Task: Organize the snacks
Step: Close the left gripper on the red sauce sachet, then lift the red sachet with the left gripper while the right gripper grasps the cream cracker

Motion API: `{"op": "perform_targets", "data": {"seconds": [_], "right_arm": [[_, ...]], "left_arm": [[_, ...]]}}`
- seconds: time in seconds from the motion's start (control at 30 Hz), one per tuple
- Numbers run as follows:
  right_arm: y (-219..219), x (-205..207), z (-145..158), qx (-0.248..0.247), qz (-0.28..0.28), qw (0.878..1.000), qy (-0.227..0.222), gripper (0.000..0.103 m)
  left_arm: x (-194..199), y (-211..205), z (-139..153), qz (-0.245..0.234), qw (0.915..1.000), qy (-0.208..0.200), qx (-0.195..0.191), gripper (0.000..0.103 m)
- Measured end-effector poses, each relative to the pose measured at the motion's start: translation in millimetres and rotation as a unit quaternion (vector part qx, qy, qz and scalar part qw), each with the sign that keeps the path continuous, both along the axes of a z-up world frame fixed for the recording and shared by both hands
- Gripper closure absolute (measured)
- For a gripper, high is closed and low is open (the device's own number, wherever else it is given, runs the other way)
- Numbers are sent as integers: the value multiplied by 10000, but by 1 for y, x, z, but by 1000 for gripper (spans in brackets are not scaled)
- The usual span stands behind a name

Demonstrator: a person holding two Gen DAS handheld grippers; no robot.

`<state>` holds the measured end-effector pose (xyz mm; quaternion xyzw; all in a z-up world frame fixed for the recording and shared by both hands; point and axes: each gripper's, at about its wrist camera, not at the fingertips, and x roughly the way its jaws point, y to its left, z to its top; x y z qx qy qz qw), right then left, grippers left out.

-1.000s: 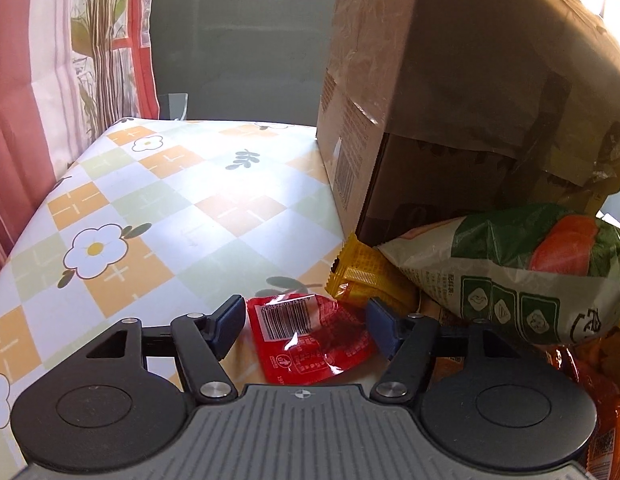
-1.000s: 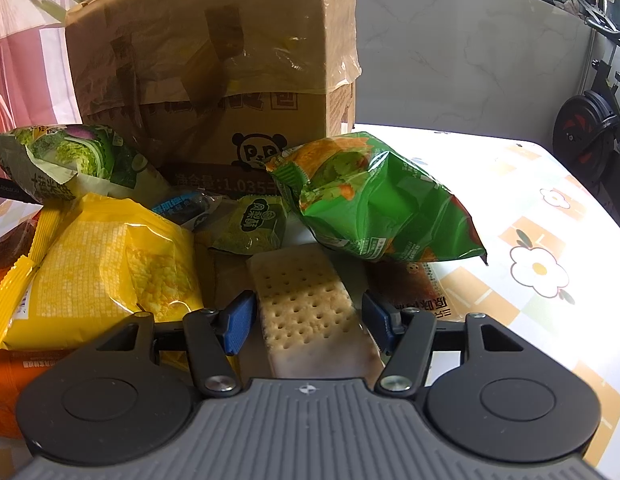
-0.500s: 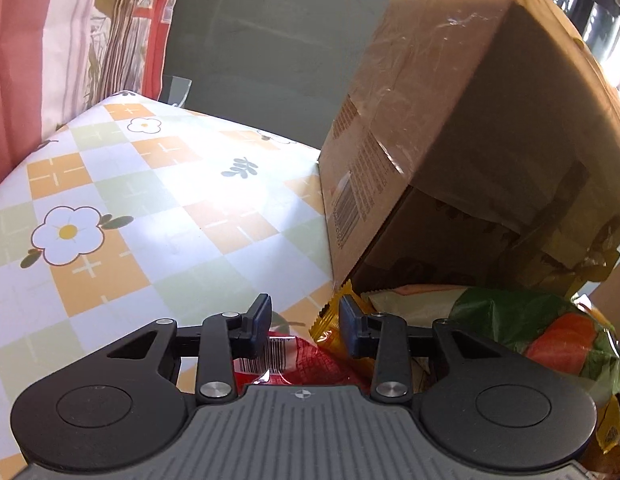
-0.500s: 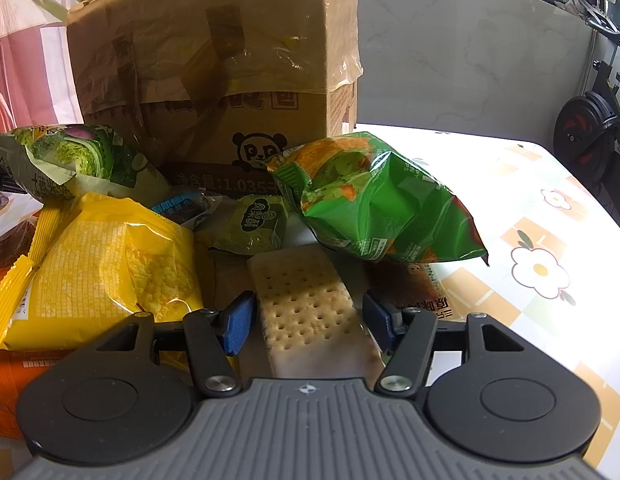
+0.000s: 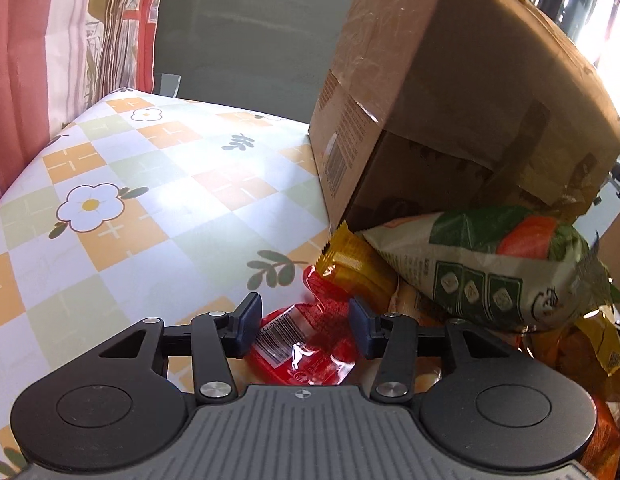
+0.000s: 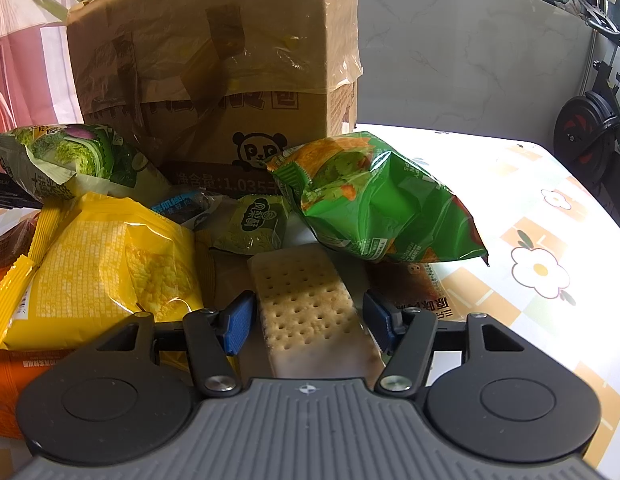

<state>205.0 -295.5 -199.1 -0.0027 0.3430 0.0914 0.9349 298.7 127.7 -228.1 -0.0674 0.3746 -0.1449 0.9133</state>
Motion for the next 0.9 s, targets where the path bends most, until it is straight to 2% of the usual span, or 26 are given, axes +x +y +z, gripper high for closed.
{"op": "perform_targets", "data": {"seconds": [0.13,0.2,0.4,0.57,0.7,0.77,0.83,0.87,0.9], "right_arm": [[0,0,0,-1,-1,10000,0,40],[0,0,0,1,-1,10000,0,40],[0,0,0,-3,0,10000,-2,40],[0,0,0,-4,1,10000,-3,40],[0,0,0,-2,0,10000,-4,40],[0,0,0,-2,4,10000,-3,40],[1,0,0,-19,7,10000,-4,39],[1,0,0,-20,10,10000,-4,39],[1,0,0,-18,11,10000,-3,39]], "left_arm": [[-15,-14,3,-144,9976,-44,678,53],[-19,-19,5,-196,9960,-23,866,52],[-6,-20,7,-195,9950,2,982,50],[7,-18,6,-209,9971,113,725,50],[-4,-27,4,-292,9948,-27,973,49],[-13,-34,3,-345,9917,-138,1231,51],[-19,-33,3,-289,9927,-144,1160,60],[-21,-32,4,-211,9931,-128,1145,68],[-23,-29,6,-146,9937,-102,1104,69]]}}
